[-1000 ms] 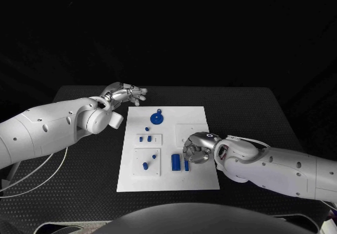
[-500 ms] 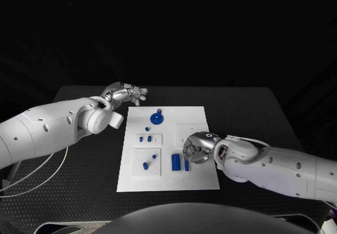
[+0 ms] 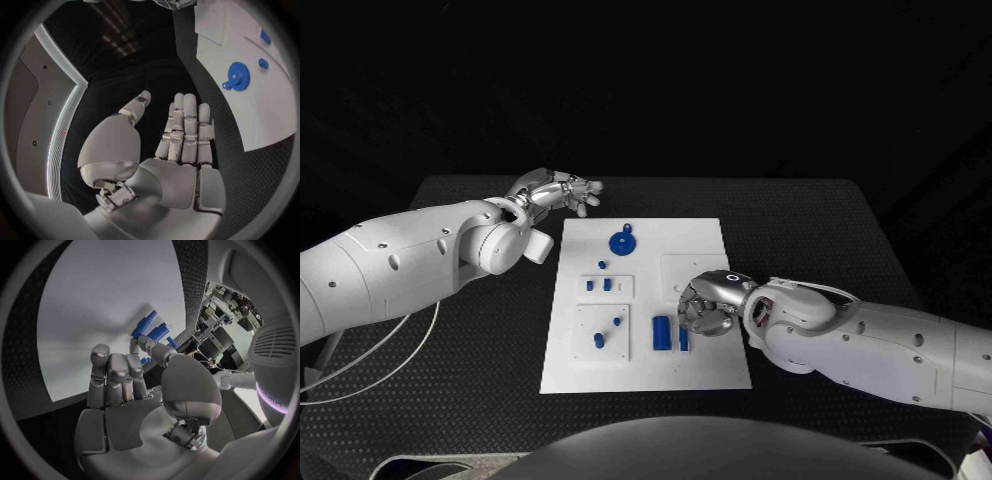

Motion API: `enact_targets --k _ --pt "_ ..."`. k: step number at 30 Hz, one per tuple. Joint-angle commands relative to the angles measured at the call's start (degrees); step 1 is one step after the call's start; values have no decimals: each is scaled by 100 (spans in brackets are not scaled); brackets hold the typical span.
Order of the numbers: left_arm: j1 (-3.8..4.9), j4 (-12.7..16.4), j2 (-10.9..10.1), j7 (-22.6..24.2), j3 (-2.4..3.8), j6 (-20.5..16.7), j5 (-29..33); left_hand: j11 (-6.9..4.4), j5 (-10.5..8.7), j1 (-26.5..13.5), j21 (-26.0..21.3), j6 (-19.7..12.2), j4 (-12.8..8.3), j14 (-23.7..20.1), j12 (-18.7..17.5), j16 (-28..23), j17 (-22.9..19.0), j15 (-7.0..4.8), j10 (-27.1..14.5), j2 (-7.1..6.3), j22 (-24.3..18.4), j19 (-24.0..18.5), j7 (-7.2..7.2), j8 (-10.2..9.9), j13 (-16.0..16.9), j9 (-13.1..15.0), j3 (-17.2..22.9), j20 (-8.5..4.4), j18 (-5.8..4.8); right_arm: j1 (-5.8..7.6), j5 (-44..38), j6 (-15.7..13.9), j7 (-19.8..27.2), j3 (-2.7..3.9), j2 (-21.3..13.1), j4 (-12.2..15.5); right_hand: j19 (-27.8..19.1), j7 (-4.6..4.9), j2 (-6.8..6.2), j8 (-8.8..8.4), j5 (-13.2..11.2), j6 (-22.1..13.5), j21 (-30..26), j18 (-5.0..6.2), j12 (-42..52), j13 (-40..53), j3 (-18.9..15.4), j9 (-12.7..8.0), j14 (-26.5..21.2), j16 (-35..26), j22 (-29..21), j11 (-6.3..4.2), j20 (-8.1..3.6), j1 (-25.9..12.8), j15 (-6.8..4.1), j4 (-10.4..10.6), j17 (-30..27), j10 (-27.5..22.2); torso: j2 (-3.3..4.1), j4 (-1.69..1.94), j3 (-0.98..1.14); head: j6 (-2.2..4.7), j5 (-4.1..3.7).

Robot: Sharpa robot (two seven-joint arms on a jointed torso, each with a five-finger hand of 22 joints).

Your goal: Assemble the parts on the task board

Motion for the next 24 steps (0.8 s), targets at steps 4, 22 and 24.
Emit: enact_targets --k 4,22,24 --pt "8 2 14 29 4 75 -27 -5 -26 -25 -23 -37 47 -28 -29 -31 6 17 -34 -2 6 -45 -13 -38 -7 -9 -3 -287 -71 -38 -5 163 155 -34 -32 -32 14 20 44 30 -26 -11 23 172 -20 1 -65 9 -7 -10 53 5 -39 16 -45 2 -10 2 0 0 4 0 1" --pt "8 1 20 23 4 75 -30 -5 -26 -22 -24 -39 49 -28 -28 -32 8 17 -34 1 6 -45 -12 -39 -7 -9 -2 -287 -71 -39 -83 210 201 -34 -14 -51 11 19 54 38 -26 -14 22 172 -5 18 -101 15 -7 -8 53 4 -40 36 -44 -8 -10 17 -1 3 -3 0 -7" --pt "8 4 25 24 4 80 -30 -5 -26 -22 -24 -40 50 -28 -28 -33 8 17 -34 1 6 -45 -11 -39 -7 -9 -2 -287 -71 -45 -187 211 168 -34 17 -74 10 19 54 39 -26 -14 22 172 2 24 -106 16 -8 -8 53 4 -40 39 -43 -10 -10 22 0 2 -5 0 -7"
